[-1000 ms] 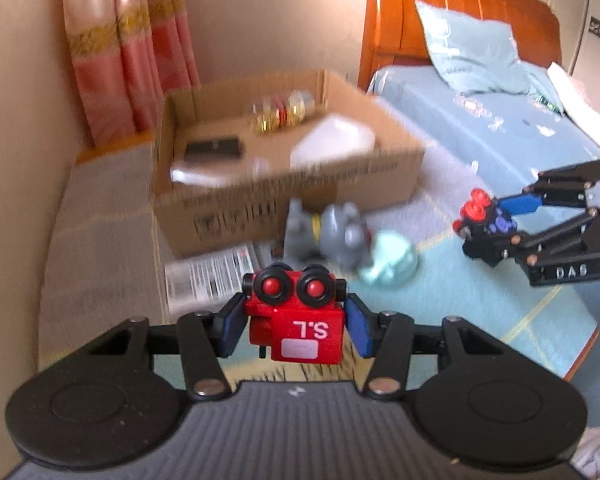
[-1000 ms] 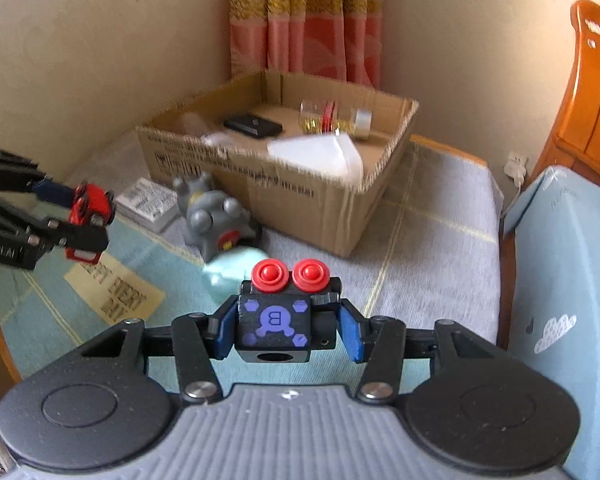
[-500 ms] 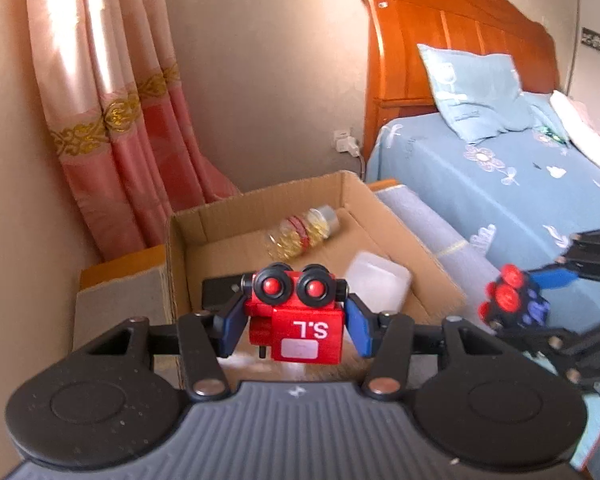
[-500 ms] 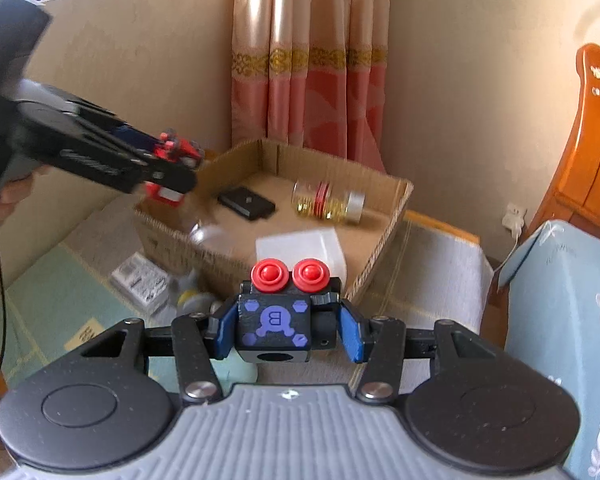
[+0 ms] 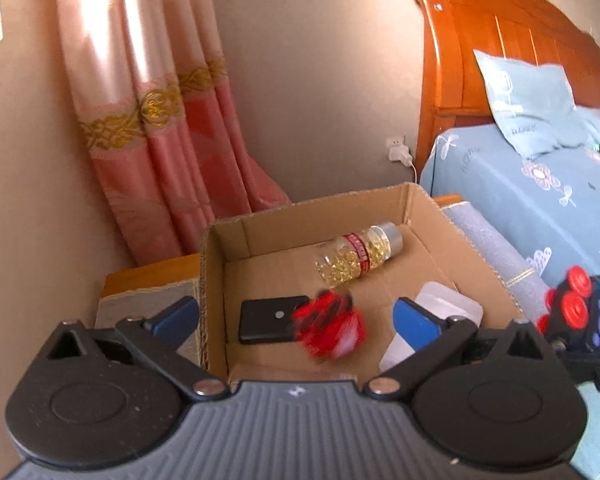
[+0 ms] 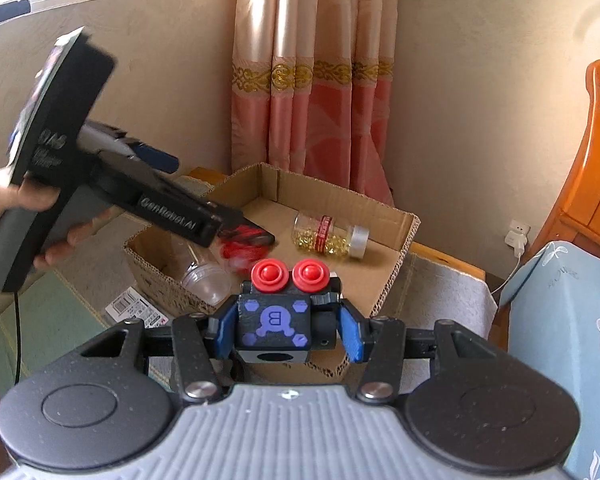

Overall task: Organize rigid objects
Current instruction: 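Carry the red train into the box and open the left tool while the right tool carries the cube over, then open the right tool to drop the black cube into the box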

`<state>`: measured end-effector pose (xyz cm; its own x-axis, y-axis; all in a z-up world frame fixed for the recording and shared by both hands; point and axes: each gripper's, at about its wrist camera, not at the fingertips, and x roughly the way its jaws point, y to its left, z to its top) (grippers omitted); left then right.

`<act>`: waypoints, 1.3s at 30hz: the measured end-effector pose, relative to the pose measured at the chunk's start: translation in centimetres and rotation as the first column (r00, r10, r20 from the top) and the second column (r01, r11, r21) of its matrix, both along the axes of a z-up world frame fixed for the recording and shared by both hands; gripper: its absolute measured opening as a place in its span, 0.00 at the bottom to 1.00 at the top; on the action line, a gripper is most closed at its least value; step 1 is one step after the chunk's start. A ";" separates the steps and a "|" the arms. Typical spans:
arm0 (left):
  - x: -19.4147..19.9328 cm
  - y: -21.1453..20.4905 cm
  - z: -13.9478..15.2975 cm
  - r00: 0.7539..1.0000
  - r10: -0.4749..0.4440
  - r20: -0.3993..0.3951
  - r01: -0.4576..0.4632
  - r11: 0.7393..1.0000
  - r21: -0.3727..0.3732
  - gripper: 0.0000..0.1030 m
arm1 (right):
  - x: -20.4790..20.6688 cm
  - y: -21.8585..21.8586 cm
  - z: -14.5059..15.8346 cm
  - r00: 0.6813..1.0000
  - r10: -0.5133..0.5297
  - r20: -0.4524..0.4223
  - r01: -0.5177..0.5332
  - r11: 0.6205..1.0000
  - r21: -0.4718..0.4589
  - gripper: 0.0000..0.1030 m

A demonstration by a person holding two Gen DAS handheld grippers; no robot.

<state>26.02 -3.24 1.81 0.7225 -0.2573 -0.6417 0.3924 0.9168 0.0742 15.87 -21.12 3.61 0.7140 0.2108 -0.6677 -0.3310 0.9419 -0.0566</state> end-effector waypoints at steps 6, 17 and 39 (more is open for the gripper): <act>-2.7 2.6 -0.3 0.998 0.064 -0.006 -0.064 0.995 -0.080 0.99 | 2.1 0.8 0.1 1.000 -0.006 -0.008 0.006 1.000 -0.002 0.55; -10.4 5.2 -0.6 0.985 0.172 0.034 -0.168 0.981 -0.099 0.99 | 9.5 2.0 0.3 0.993 -0.098 -0.068 0.098 0.995 0.000 0.55; -12.5 7.4 -2.5 0.985 0.167 -0.038 -0.170 0.979 -0.113 0.99 | 11.1 3.3 -0.1 0.977 -0.197 -0.087 0.195 0.980 -0.025 1.00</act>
